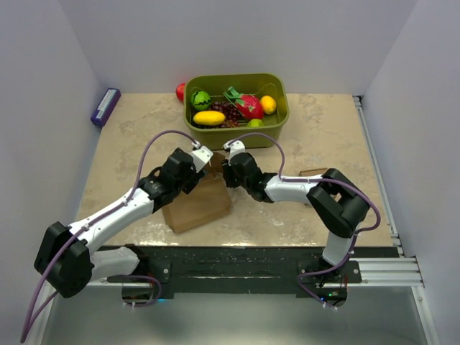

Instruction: Fold the paper box

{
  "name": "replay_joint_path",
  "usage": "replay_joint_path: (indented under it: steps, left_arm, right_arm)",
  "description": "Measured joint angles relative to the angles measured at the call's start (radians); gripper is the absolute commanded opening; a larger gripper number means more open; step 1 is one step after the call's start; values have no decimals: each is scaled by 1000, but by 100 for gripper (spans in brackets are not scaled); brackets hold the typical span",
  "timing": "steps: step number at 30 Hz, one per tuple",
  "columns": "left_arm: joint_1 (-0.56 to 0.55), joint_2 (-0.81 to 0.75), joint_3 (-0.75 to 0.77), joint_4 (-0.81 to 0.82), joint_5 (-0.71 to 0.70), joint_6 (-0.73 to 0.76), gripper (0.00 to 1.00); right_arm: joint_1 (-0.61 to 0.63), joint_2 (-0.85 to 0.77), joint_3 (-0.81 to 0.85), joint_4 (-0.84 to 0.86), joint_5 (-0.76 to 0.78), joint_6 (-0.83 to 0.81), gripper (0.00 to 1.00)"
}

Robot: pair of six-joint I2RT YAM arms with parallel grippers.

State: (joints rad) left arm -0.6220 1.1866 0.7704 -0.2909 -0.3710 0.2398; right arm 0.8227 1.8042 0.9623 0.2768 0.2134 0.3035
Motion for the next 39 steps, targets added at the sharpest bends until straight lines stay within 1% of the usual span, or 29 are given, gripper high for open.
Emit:
replay_joint_path:
  steps: [7,10,12,18,21,22,24,25,26,28,29,39]
  left_arm:
    - [0,10,0,14,-12,8,70]
    - [0,10,-2,17,-15,8,69]
    - [0,10,-6,23,-17,11,68]
    - [0,10,-11,37,-19,15,66]
    - [0,10,-11,38,-19,15,65]
    - [0,10,-11,37,-18,15,65]
    - [0,11,-11,38,-18,16,64]
    - [0,12,-11,38,-18,16,64]
    - [0,13,-11,38,-18,16,64]
    - [0,15,-11,39,-18,16,63]
    - [0,16,-11,40,-18,17,63]
    - [6,37,-11,66,-15,34,61]
  right_arm:
    - [-8,-1,1,5,0,-22,42]
    - [-19,-1,2,8,0,-35,47]
    - [-26,0,3,16,-3,-42,48]
    - [-49,9,19,46,-52,-56,48]
    - [-53,9,21,68,-81,-65,42]
    - [-53,9,23,71,-87,-68,35]
    - [-53,11,31,77,-109,-77,26]
    - [-53,11,34,79,-114,-81,18]
    - [-53,14,39,83,-127,-83,14]
    - [-53,18,48,86,-139,-88,9]
    - [-53,18,50,86,-144,-90,7]
    - [-52,24,90,32,-157,-97,7]
